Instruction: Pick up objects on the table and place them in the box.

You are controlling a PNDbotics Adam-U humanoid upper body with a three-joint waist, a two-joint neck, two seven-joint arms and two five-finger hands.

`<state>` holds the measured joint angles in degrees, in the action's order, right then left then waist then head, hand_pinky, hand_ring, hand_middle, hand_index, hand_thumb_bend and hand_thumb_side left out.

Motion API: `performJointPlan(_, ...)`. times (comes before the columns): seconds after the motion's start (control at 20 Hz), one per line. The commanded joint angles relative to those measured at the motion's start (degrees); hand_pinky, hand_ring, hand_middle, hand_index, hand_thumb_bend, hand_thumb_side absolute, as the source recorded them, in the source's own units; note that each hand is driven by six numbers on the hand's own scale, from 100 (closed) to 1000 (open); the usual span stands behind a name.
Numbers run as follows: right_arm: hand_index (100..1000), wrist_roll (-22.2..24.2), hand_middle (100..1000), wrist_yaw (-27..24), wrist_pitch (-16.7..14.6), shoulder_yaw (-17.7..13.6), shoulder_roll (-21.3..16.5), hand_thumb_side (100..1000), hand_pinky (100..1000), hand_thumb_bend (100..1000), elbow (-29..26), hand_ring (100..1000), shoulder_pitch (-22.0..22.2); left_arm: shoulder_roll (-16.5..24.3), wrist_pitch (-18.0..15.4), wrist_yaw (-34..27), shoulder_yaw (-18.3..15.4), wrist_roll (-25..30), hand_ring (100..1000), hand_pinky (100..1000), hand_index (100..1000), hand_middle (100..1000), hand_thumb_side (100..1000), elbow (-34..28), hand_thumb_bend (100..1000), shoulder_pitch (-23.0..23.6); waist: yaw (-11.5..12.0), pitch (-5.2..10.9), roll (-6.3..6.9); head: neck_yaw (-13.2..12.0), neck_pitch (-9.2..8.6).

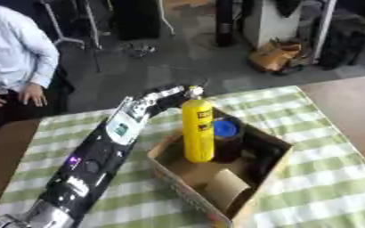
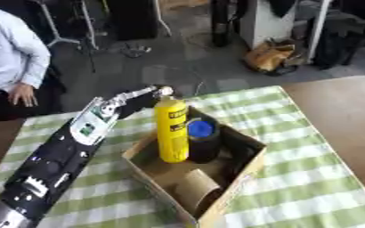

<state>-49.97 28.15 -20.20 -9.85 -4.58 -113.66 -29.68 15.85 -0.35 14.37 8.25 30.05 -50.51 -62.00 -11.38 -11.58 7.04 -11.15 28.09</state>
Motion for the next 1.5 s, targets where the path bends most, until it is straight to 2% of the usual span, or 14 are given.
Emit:
performJointPlan(0.05, 575, -2.00, 666, -0.43, -2.27, 0.34, -0.11, 914, 799, 100, -0.93, 736, -0.44, 1.66, -0.42, -0.69, -0.23, 1.55, 856, 828, 960, 962, 1000, -2.50, 100, -2.11, 0.18, 1.39, -0.24, 0.33, 0.41)
performJointPlan(0.6, 575, -2.00, 667, -0.18, -2.16, 0.61, -0.31, 910, 799, 100, -0.93, 736, 0.26, 4.01, 0.76, -2.14, -0.73, 4.68, 886, 868, 948, 979, 1000, -8.21, 100, -2.60, 1.09, 2.55, -0.06, 0.96, 0.99)
performJointPlan(0.85, 575, -2.00, 667, -0.15, -2.24, 0.72, -0.27, 909, 799, 100, -0.93, 736, 0.30, 4.45, -0.58, -0.94, 0.23, 7.46, 960, 966, 1000, 1000, 1000, -9.63, 100, -2.34, 1.16, 2.66, 0.00, 1.07, 0.98)
performJointPlan(0.95, 575, -2.00, 667, -0.16, -2.27, 0.80, -0.23, 910, 799, 100, -0.93, 736, 0.23, 4.18, -1.22, 0.54, 0.42, 8.87, 993, 996, 1000, 1000, 1000, -9.17, 100, -2.31, 1.12, 2.64, -0.03, 1.08, 0.95)
performJointPlan(1.25, 573, -2.00, 668, -0.33, -2.43, 1.15, -0.13, 906, 798, 100, -0.93, 737, -0.04, 2.86, -3.45, 5.96, 0.55, 10.87, 1000, 1000, 1000, 1000, 1000, -5.12, 100, -2.28, 0.61, 2.28, 0.11, 1.33, 0.82)
performJointPlan(1.5, 573, -2.00, 668, -0.62, -2.45, 1.17, -0.19, 902, 799, 100, -0.93, 738, -0.10, 2.22, -3.90, 5.26, -0.17, 11.87, 1000, 1000, 1000, 1000, 1000, -3.69, 100, -2.35, 0.34, 1.85, 0.36, 1.36, 0.99)
